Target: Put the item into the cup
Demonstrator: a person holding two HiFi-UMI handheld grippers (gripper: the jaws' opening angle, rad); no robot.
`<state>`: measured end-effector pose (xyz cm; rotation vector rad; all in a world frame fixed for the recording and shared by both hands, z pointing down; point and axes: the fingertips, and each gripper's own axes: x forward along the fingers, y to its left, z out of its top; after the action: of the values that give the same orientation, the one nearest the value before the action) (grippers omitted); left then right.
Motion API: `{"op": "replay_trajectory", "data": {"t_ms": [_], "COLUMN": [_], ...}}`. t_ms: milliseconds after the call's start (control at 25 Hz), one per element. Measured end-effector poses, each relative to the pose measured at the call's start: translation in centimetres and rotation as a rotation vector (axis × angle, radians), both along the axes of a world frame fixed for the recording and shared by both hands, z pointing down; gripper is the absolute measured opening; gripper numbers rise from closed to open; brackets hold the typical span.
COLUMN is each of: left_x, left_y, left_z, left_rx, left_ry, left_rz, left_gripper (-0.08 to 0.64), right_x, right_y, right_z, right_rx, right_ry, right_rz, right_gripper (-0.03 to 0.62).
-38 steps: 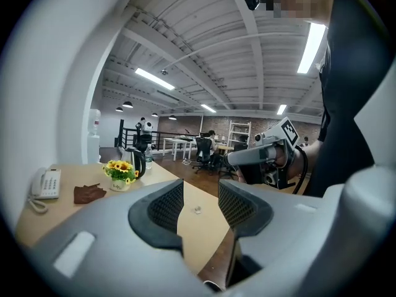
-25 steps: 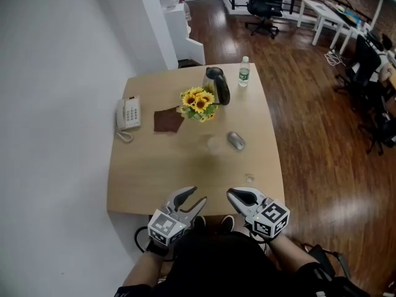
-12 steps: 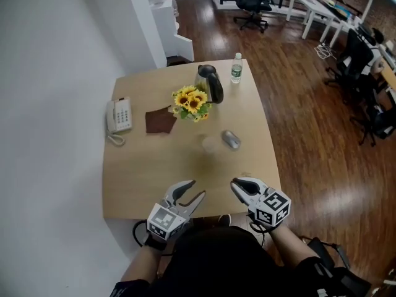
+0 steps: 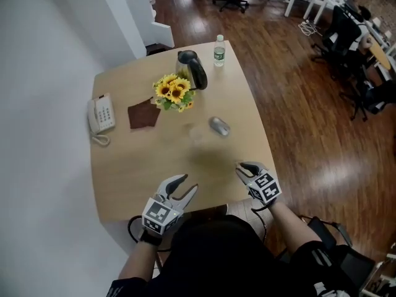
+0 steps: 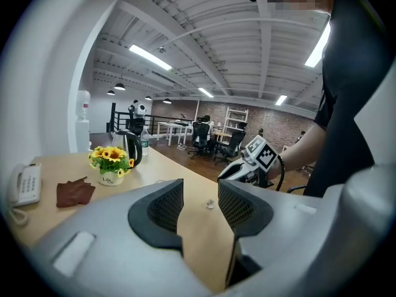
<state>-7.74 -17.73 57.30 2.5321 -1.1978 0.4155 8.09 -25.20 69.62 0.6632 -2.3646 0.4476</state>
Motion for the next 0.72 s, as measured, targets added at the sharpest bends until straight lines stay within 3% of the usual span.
{"op": "replay_trajectory", "data": {"t_ms": [160,400,560,720], "left_x": [-0.1,-0.1,-0.2,-0.5], "left_y": [-0.2,-0.5,-0.6,-0.7], "left_z": [0.9,2.3,2.7,2.5], "left_rx": [-0.041,-0.061,-0.073,-0.078], "left_ry": [-0.006,-0.008,-0.01,-0.014], "left_rz": [0.016,0.032,0.041,0.041], "left_gripper": [0.17,0.17,0.17,0.17], "right_x": [2.2,4.3,4.8,3.9], "right_y": [-0.8,-1.3,-1.7,-2.2], "right_z": [5.5,11.1,12.7,12.3], "right_rx": [0.007,-0.064,-0.08,-0.083], "right_ry": [0.19,0.33,0.358,0.304], "right_rz": [-0.014,0.005,0.029,0.046], "right_gripper": [0.115,0.124,0.124,0.124]}}
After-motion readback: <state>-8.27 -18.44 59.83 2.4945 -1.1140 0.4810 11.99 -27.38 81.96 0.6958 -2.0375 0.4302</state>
